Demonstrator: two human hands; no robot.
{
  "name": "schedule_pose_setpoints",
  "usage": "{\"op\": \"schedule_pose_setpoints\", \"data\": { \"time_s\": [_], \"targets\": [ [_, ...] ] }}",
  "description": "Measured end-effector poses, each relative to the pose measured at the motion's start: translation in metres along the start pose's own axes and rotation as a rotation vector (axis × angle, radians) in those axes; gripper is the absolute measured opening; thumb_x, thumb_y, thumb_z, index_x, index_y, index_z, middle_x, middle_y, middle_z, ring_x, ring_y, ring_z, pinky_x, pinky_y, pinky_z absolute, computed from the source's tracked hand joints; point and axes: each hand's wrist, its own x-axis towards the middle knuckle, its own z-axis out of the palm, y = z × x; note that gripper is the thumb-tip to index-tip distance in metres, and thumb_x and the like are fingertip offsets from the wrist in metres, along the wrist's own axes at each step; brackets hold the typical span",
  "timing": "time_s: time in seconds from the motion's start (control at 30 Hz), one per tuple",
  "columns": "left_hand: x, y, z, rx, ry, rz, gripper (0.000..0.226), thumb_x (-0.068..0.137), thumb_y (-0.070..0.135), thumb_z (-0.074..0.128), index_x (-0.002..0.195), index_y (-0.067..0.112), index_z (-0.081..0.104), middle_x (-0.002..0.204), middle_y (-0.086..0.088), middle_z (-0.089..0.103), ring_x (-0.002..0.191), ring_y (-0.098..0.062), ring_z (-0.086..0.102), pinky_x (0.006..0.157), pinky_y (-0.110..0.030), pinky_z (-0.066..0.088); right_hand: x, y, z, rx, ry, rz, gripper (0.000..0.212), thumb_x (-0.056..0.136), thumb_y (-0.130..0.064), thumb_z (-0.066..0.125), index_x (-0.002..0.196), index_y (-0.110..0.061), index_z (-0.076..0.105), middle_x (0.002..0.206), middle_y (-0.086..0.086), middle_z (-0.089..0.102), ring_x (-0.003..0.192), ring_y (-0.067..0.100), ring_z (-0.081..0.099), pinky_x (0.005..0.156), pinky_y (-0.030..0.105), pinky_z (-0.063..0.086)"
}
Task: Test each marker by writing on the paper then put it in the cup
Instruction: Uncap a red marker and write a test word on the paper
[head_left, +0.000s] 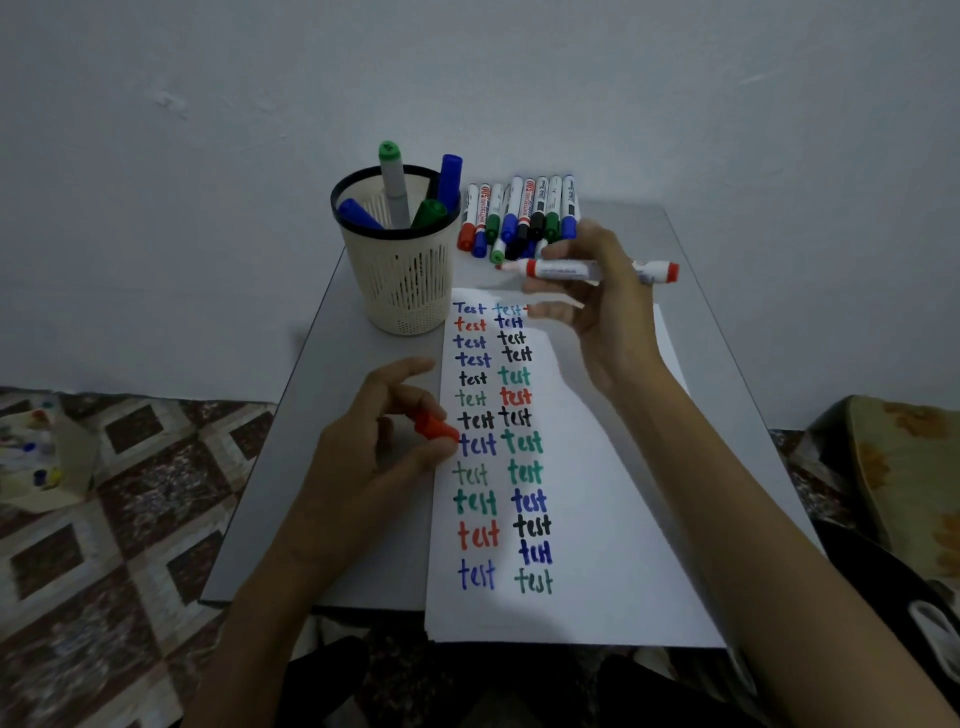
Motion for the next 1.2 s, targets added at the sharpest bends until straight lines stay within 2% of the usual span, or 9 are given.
{"op": "schedule_pose_setpoints", "data": {
  "time_s": [0.1, 0.2, 0.3, 0.43, 0.57, 0.83, 1.0, 1.1, 1.2],
  "targets": [
    [-0.001, 0.003, 0.001, -0.106, 0.011, -0.035, 0.051, 0.076, 0.009, 0.070, 0.119, 0.027, 0.049, 0.097, 0.008, 0.064, 0.097, -0.007, 0.065, 0.083, -0.017, 0.052, -0.028, -0.012, 0.013, -0.102, -0.056, -0.044, 0.023, 0.094, -0.017, 0.056, 0.073, -0.006, 0.054, 0.058, 0.007, 0.061, 0.045, 0.018, 0.056, 0.039, 0.022, 0.043],
    [-0.001, 0.005, 0.000, -0.113, 0.044, -0.056, 0.058, 0.070, 0.012, 0.074, 0.121, 0.024, 0.049, 0.095, 0.008, 0.066, 0.088, -0.008, 0.069, 0.077, -0.016, 0.053, -0.048, -0.019, 0.021, -0.168, -0.080, -0.098, 0.030, 0.090, -0.011, 0.061, 0.065, -0.008, 0.045, 0.051, 0.004, 0.054, 0.037, 0.014, 0.050, 0.037, 0.020, 0.035],
    [-0.001, 0.006, 0.000, -0.081, 0.049, -0.045, 0.053, 0.067, 0.018, 0.076, 0.115, 0.022, 0.054, 0.095, 0.011, 0.067, 0.087, -0.006, 0.068, 0.076, -0.013, 0.052, -0.064, -0.020, 0.023, -0.201, -0.134, -0.108, 0.031, 0.086, -0.006, 0.064, 0.063, -0.006, 0.043, 0.051, 0.005, 0.049, 0.037, 0.009, 0.050, 0.038, 0.019, 0.037],
    [-0.002, 0.006, 0.000, -0.046, 0.036, -0.015, 0.036, 0.067, 0.035, 0.072, 0.098, 0.020, 0.064, 0.099, 0.017, 0.067, 0.090, -0.003, 0.066, 0.077, -0.015, 0.053, -0.077, -0.011, 0.021, -0.239, -0.187, -0.117, 0.028, 0.080, -0.009, 0.062, 0.061, -0.004, 0.042, 0.050, 0.007, 0.049, 0.038, 0.016, 0.046, 0.037, 0.021, 0.037],
    [-0.002, 0.002, -0.002, -0.018, 0.023, 0.003, 0.036, 0.072, 0.045, 0.074, 0.094, 0.017, 0.067, 0.096, 0.014, 0.069, 0.089, -0.004, 0.067, 0.076, -0.017, 0.054, -0.081, -0.007, 0.019, -0.255, -0.180, -0.132, 0.027, 0.079, -0.009, 0.062, 0.061, -0.002, 0.043, 0.051, 0.005, 0.052, 0.039, 0.012, 0.050, 0.037, 0.020, 0.038],
    [-0.001, 0.001, -0.002, -0.013, 0.009, 0.064, 0.033, 0.073, 0.043, 0.069, 0.096, 0.020, 0.067, 0.095, 0.011, 0.069, 0.090, -0.009, 0.066, 0.074, -0.019, 0.054, -0.084, -0.008, 0.018, -0.233, -0.132, -0.180, 0.026, 0.080, -0.007, 0.061, 0.061, -0.002, 0.043, 0.051, 0.000, 0.055, 0.039, 0.010, 0.052, 0.038, 0.019, 0.038],
    [-0.004, 0.003, -0.003, -0.016, -0.052, 0.123, 0.028, 0.077, 0.033, 0.068, 0.093, 0.010, 0.068, 0.092, 0.007, 0.068, 0.087, -0.007, 0.067, 0.070, -0.017, 0.054, -0.094, 0.009, 0.027, -0.329, -0.188, -0.177, 0.028, 0.079, -0.004, 0.061, 0.060, 0.002, 0.041, 0.057, 0.024, 0.044, 0.043, 0.015, 0.048, 0.037, 0.020, 0.040],
    [-0.004, 0.004, -0.007, -0.003, -0.033, 0.164, 0.023, 0.076, 0.031, 0.069, 0.089, 0.013, 0.068, 0.087, 0.003, 0.066, 0.083, -0.011, 0.067, 0.068, -0.021, 0.055, -0.097, 0.012, 0.030, -0.277, -0.197, -0.175, 0.028, 0.079, 0.001, 0.060, 0.061, 0.003, 0.039, 0.058, 0.027, 0.042, 0.042, 0.016, 0.049, 0.038, 0.019, 0.040],
    [-0.005, 0.006, -0.008, 0.067, 0.006, 0.242, 0.024, 0.076, 0.031, 0.070, 0.088, 0.010, 0.069, 0.082, 0.003, 0.063, 0.077, -0.009, 0.064, 0.066, -0.020, 0.053, -0.102, 0.015, 0.036, -0.221, -0.154, -0.168, 0.030, 0.078, 0.002, 0.059, 0.059, -0.005, 0.038, 0.055, 0.022, 0.040, 0.043, 0.020, 0.048, 0.038, 0.019, 0.040]
  ]
}}
